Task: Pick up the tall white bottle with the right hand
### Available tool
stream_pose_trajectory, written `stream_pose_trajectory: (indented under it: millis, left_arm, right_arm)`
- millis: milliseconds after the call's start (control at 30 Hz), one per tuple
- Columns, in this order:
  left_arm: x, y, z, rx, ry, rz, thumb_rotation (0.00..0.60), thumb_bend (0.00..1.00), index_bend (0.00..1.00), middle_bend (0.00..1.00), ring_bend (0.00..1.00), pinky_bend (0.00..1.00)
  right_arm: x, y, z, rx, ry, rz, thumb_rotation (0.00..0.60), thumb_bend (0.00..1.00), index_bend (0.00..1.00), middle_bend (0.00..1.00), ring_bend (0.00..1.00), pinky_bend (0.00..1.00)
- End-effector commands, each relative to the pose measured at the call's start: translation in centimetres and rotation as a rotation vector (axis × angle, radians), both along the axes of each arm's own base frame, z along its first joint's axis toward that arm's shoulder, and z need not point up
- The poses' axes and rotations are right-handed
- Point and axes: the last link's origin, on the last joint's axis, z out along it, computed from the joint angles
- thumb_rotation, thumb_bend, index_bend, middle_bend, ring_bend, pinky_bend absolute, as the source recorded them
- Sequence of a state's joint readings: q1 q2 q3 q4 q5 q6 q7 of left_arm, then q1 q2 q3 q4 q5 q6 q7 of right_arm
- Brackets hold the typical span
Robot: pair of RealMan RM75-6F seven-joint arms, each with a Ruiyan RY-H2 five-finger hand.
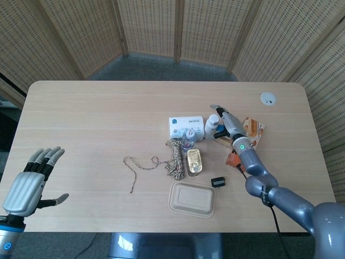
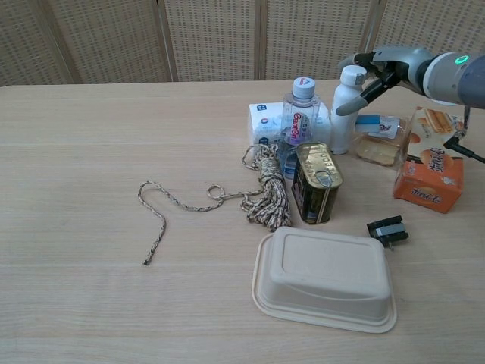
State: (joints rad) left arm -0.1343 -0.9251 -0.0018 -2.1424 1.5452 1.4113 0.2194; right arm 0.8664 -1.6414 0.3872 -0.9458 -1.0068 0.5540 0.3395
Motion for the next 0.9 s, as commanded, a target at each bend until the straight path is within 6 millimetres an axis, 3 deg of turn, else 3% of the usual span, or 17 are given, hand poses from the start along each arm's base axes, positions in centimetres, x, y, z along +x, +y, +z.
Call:
stream_pose_trajectory:
  millis: [33, 367, 700, 833, 900]
  left_arm:
    - [0.0, 0.0, 0.0, 0.002, 0.002, 0.002, 0.6, 0.15, 0.0, 0.0, 0.0, 0.0]
    - [0.1, -0.2, 0.4, 0.014, 0.014, 0.014, 0.6, 0.15, 0.0, 0.0, 0.0, 0.0]
    - [0.2, -0.6, 0.7, 0.02, 0.027, 0.025, 0.6, 0.15, 0.0, 0.0, 0.0, 0.0]
    - [0.2, -0.8, 0.9, 0.029, 0.028, 0.031, 0.6, 0.15, 0.0, 0.0, 0.0, 0.0]
    - [0.1, -0.9, 1.0, 0.031, 0.031, 0.034, 0.6, 0.15, 0.0, 0.0, 0.0, 0.0]
  right_arm:
    - [0.3, -0.4, -0.6, 0.018, -0.01, -0.007, 0.6, 0.06, 0.0, 0.0, 0.0, 0.0]
    - [-0.2, -1.3, -1.3, 0.012, -0.085, -0.06, 0.6, 0.06, 0.0, 0.0, 0.0, 0.0]
    - [-0.5, -2.0, -1.4, -0.001, -0.143, -0.09, 0.6, 0.06, 0.0, 0.0, 0.0, 0.1]
    - [-0.7, -2.1, -1.8, -0.003, -0.158, -0.1, 0.6, 0.06, 0.0, 0.02, 0.02, 0.19]
    - [-0.8, -2.0, -1.9, -0.008, -0.165, -0.104, 0.6, 0.06, 0.01, 0.12, 0.11, 0.28]
